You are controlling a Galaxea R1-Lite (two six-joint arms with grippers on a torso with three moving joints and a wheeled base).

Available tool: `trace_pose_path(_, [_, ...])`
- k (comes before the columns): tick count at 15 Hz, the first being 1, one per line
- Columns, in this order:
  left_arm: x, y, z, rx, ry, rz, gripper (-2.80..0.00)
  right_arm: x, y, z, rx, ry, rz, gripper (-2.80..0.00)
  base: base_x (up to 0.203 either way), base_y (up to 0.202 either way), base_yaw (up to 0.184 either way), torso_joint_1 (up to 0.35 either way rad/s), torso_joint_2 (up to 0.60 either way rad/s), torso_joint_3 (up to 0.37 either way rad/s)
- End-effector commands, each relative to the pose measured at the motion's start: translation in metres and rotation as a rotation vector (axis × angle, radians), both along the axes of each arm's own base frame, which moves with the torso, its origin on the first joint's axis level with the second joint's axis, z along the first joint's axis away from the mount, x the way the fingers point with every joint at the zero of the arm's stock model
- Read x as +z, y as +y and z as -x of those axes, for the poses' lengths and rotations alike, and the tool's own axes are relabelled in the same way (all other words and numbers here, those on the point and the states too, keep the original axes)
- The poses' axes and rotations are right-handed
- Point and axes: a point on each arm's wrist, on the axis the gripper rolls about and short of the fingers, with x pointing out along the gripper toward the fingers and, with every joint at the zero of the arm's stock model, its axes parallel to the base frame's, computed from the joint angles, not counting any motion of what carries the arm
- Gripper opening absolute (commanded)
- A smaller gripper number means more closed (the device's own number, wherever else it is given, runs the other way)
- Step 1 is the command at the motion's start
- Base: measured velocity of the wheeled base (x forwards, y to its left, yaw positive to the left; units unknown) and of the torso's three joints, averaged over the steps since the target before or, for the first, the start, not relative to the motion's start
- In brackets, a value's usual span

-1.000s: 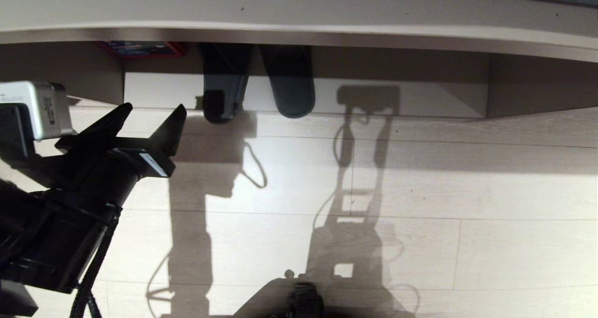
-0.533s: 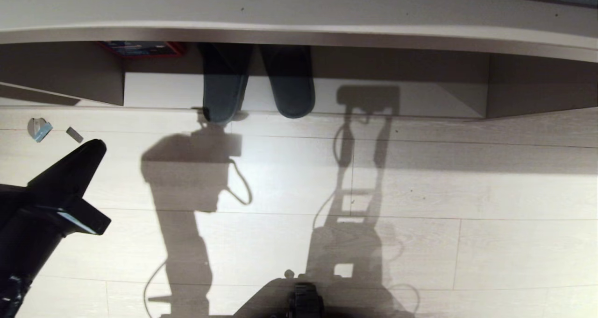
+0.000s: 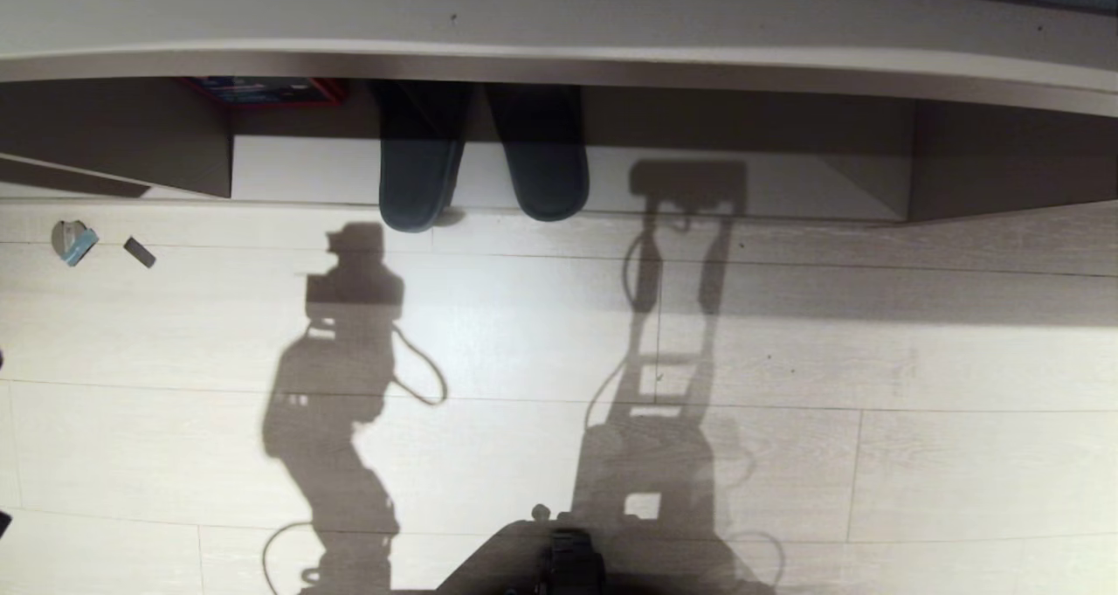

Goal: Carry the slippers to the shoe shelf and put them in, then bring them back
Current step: Pick up the slippers in the shoe cabinet

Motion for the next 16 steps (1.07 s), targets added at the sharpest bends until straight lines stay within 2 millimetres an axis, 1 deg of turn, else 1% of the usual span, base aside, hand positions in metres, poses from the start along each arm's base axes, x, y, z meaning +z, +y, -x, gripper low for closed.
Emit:
trace_pose_path(1, [-0.007,0.01,0.029,0.076,-0.102,0.016,-2.8,0.0,0.0,0.0,0.001,0.0,0.001,-2.8,0.0,0.0,0.0,0.0,0.0,0.0])
trace_pose_path(4, [-0.029,0.013,0.051,0.141,-0.114,-0.014,-2.8,0.0,0.0,0.0,0.001,0.0,0.001,-2.8,0.0,0.0,0.0,0.0,0.0,0.0])
trace_pose_path(5, [-0.039,0.013,0.057,0.173,-0.099,-0.022,-2.8,0.0,0.0,0.0,0.001,-0.002,-0.001,-2.8,0.0,0.0,0.0,0.0,0.0,0.0])
trace_pose_path(6, [-0.055,0.013,0.06,0.194,-0.067,-0.028,-2.8,0.0,0.0,0.0,-0.001,-0.002,-0.006,-2.8,0.0,0.0,0.0,0.0,0.0,0.0])
trace_pose_path(7, [-0.065,0.013,0.063,0.21,-0.036,-0.025,-2.8,0.0,0.0,0.0,-0.003,-0.002,-0.013,-2.8,0.0,0.0,0.0,0.0,0.0,0.0])
trace_pose_path(9, [-0.087,0.013,0.063,0.22,0.117,-0.011,-2.8,0.0,0.0,0.0,-0.003,-0.002,-0.013,-2.8,0.0,0.0,0.0,0.0,0.0,0.0])
trace_pose_path(11, [-0.099,0.012,0.071,0.168,0.139,-0.029,-2.8,0.0,0.0,0.0,-0.003,-0.002,-0.012,-2.8,0.0,0.0,0.0,0.0,0.0,0.0])
trace_pose_path(13, [-0.112,0.01,0.078,0.057,0.138,-0.059,-2.8,0.0,0.0,0.0,-0.003,-0.003,-0.012,-2.8,0.0,0.0,0.0,0.0,0.0,0.0])
trace_pose_path(14, [-0.117,0.008,0.078,-0.007,0.18,-0.078,-2.8,0.0,0.0,0.0,-0.003,-0.003,-0.013,-2.8,0.0,0.0,0.0,0.0,0.0,0.0])
trace_pose_path(16, [-0.131,0.007,0.077,-0.087,0.332,-0.084,-2.8,0.0,0.0,0.0,-0.003,-0.005,-0.009,-2.8,0.0,0.0,0.0,0.0,0.0,0.0])
